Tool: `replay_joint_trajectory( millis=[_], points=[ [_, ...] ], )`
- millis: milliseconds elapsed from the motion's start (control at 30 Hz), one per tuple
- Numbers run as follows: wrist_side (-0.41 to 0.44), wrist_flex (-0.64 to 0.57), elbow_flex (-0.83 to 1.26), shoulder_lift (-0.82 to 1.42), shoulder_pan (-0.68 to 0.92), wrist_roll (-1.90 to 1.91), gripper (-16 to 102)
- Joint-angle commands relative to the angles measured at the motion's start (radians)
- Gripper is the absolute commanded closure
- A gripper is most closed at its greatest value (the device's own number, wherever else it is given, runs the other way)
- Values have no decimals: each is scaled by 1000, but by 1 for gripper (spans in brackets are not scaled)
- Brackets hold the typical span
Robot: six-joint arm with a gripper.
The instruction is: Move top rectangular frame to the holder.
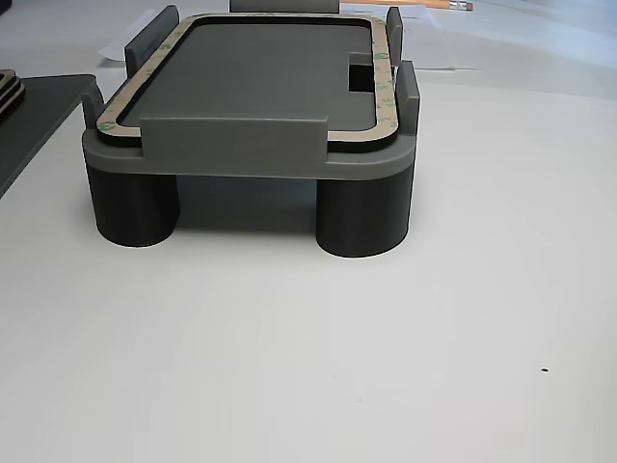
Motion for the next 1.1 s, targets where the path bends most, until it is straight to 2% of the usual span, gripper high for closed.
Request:
replay_joint_trajectory(
  millis=[0,100,167,233,433,500,700,900,1033,1067],
  points=[
    [-63,-140,380,373,-86,-448,-14],
    [-167,-192,552,549,-198,-569,-14],
    [-199,-268,692,672,-259,-657,-14],
    [-235,-290,782,762,-304,-690,-14],
    [-224,-285,1026,1011,-314,-699,-14],
    [-216,-270,1039,1011,-316,-683,-14],
    [-295,-291,1048,1011,-313,-739,-14],
    [-330,-302,1062,973,-337,-746,-14],
    [-258,-284,1078,1012,-347,-693,-14],
    [-279,-290,1080,1012,-345,-710,-14]
  ],
)
